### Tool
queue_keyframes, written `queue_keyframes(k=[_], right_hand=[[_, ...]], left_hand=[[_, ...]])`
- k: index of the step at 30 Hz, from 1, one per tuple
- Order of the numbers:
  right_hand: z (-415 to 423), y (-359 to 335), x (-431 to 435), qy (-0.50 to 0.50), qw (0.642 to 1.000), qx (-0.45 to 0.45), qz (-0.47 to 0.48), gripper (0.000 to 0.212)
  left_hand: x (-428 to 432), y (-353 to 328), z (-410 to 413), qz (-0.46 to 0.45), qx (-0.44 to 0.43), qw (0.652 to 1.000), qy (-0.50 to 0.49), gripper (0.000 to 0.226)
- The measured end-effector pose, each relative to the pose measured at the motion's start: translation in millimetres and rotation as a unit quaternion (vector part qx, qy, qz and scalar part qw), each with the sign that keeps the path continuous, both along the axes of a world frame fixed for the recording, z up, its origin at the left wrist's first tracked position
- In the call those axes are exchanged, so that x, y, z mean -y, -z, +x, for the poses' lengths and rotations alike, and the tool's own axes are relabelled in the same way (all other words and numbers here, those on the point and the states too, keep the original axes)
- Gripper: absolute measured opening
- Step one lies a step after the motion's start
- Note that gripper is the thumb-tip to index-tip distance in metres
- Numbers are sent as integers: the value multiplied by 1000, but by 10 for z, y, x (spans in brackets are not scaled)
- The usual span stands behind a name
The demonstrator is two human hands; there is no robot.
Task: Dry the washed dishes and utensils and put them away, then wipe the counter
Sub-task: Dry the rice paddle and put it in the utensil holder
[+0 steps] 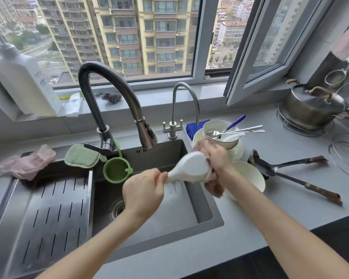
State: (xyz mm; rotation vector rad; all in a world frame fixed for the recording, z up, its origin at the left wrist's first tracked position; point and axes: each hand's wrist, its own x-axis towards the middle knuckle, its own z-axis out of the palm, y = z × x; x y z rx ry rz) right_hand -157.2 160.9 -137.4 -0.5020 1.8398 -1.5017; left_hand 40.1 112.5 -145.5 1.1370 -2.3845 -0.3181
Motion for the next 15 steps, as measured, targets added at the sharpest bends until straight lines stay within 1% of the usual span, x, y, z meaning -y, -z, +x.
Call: queue_keyframes(k=[1, 2, 3, 4, 5, 6, 8, 10, 12, 13, 15], right_hand=[[-34, -23, -21, 33, 990, 139, -13, 35], [-52, -38, -53, 35, 965, 260, -26, 44], [-39, -79, -86, 7, 936, 348, -45, 52], [-3, -114, -115, -27, 913, 401, -72, 58], [45, -137, -143, -55, 898, 425, -97, 59], [107, -167, -165, -78, 891, 434, -111, 58], [190, -259, -185, -121, 897, 416, -87, 48], [198, -352, -191, -150, 912, 379, -42, 38], [185, -390, -191, -162, 935, 317, -6, 31], [198, -398, -182, -160, 944, 288, 2, 28], [244, -365, -177, -160, 953, 259, 5, 26]], left_hand=[[37, -8, 12, 15, -17, 1000, -3, 37], [67, -8, 16, 25, -23, 999, -3, 37], [82, -2, 16, 33, -21, 999, 3, 39], [89, 15, 14, 47, -12, 999, 10, 41], [95, 42, 14, 72, -6, 997, 16, 42], [99, 75, 20, 101, 0, 995, 21, 43], [112, 120, 52, 142, 2, 990, 23, 42], [142, 101, 91, 143, -3, 989, 22, 40], [190, 59, 113, 140, -1, 989, 35, 39], [219, 45, 116, 139, 5, 990, 39, 41], [303, 26, 142, 122, 16, 992, 25, 47]])
